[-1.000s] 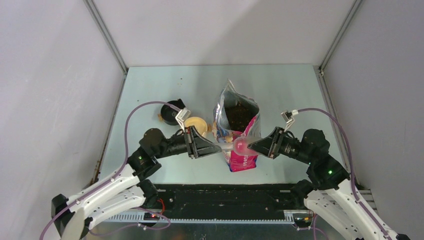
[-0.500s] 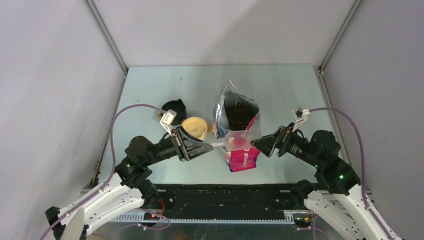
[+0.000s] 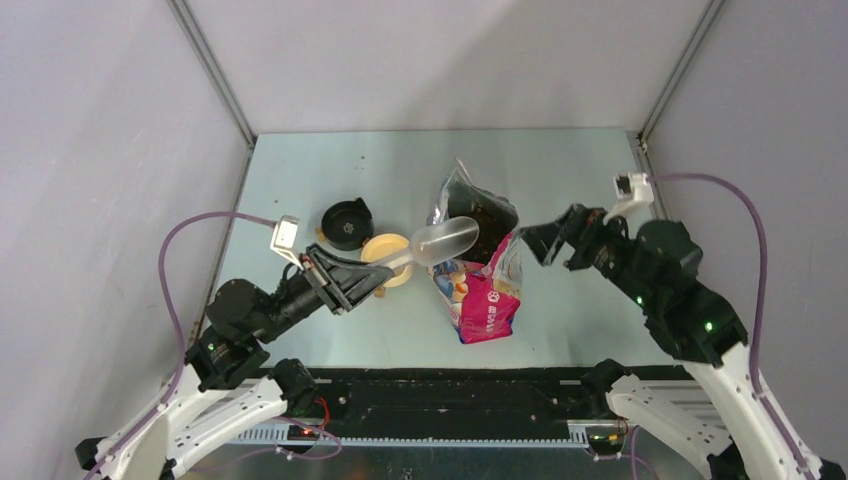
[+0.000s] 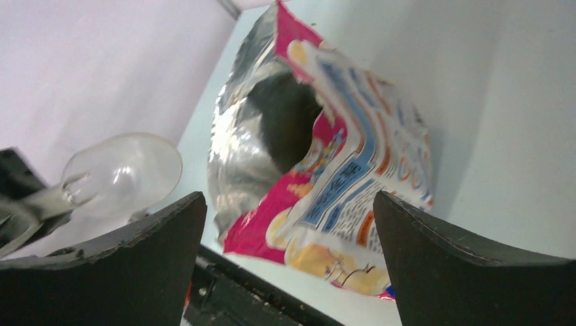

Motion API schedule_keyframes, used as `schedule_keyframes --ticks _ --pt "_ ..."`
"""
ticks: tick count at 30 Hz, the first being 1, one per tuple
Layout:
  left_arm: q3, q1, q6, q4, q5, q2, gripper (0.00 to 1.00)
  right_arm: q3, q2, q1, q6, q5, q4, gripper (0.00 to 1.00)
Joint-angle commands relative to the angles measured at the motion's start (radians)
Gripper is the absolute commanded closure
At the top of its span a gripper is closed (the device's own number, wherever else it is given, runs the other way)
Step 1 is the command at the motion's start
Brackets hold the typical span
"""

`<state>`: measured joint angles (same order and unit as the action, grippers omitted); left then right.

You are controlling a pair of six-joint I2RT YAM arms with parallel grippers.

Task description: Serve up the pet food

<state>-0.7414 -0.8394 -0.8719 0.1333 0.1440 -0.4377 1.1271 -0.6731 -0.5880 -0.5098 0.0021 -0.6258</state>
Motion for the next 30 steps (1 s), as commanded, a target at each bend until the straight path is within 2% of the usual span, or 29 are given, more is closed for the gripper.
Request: schedule_keyframes --ticks 1,4,9,15,17,21,24,25,30 --pt "-0.060 0.003 0.042 0.062 -0.120 -0.017 1.00 0.165 -0.177 0.002 0.085 0.132 -0.118 0.06" --pt "-0.057 0.003 0.050 0.047 -0.171 -0.020 1.00 0.238 -0.294 -0.013 0.105 0.175 -0.165 0.10" --pt "-0.078 0.003 0.104 0.078 -0.224 -0.019 1.00 0.370 -0.442 -0.084 0.178 0.269 -0.248 0.13" --pt "-0.079 0.002 0.122 0.163 -0.303 -0.008 1.00 0.446 -0.601 -0.128 0.182 0.374 -0.375 0.26" --pt "-0.072 0.002 0.127 0.167 -0.308 0.001 1.00 0.458 -0.625 -0.134 0.185 0.382 -0.384 0.33" --pt "-0.052 0.003 0.136 0.152 -0.302 0.023 1.00 0.457 -0.649 -0.138 0.206 0.374 -0.375 0.60" --pt "-0.036 0.002 0.110 0.150 -0.315 0.043 1.00 0.440 -0.651 -0.137 0.228 0.382 -0.356 0.92" --pt "-0.026 0.003 0.105 0.148 -0.313 0.047 1.00 0.427 -0.643 -0.137 0.232 0.416 -0.332 1.00" --pt "-0.009 0.003 0.123 0.129 -0.297 0.061 1.00 0.431 -0.598 -0.137 0.234 0.665 -0.315 1.00"
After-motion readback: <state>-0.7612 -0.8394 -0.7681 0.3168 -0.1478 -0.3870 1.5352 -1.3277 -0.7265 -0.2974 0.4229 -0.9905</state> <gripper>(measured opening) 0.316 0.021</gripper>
